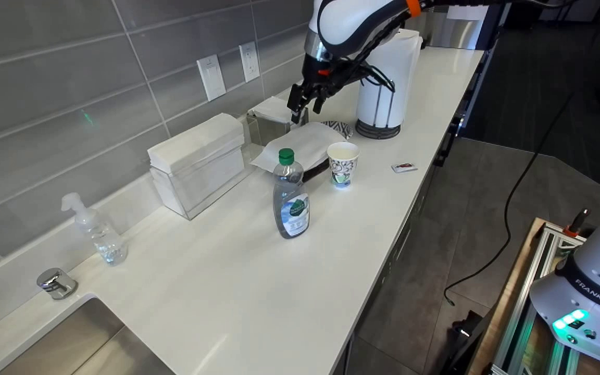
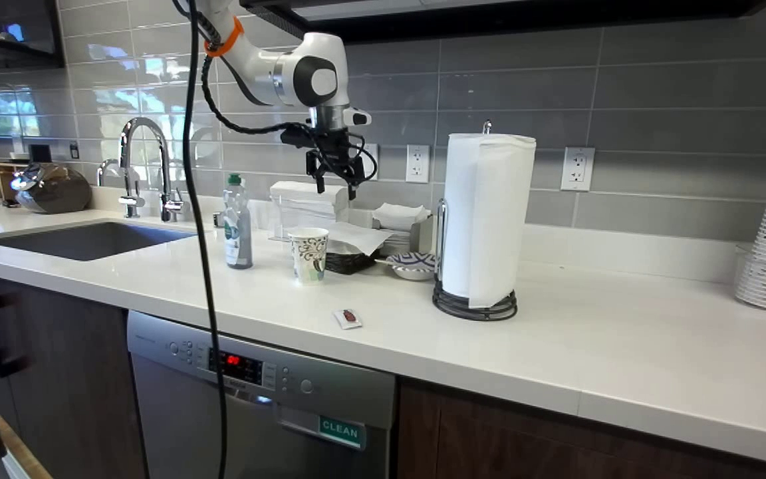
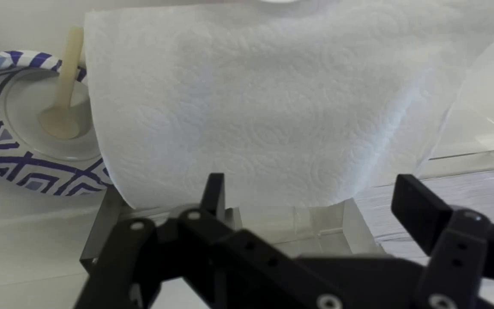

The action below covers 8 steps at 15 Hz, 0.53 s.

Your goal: Stuff the paper towel in the box

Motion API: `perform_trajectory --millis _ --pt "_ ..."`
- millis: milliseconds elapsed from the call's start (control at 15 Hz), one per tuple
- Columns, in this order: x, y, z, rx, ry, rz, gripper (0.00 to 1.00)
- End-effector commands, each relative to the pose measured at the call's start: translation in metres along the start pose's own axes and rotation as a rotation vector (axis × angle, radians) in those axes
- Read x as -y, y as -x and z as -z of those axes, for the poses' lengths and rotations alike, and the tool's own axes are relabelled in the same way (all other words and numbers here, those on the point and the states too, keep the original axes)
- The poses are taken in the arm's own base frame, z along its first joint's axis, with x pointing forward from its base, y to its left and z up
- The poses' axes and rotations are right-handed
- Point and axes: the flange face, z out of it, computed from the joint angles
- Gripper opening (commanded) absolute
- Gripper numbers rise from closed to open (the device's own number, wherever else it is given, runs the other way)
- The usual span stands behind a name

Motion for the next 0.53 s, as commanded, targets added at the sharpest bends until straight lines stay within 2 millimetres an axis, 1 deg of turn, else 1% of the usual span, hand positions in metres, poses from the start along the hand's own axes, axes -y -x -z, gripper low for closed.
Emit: perform_trajectory --millis 0,267,467 --pt "0.003 -0.013 -0.033 -0.025 0.008 0.021 1.0" --pt "0.002 -0.025 -0.057 -0.065 0.011 0.03 1.0" --pt "0.004 -0.027 -0.077 -0.044 0.002 0.023 1.0"
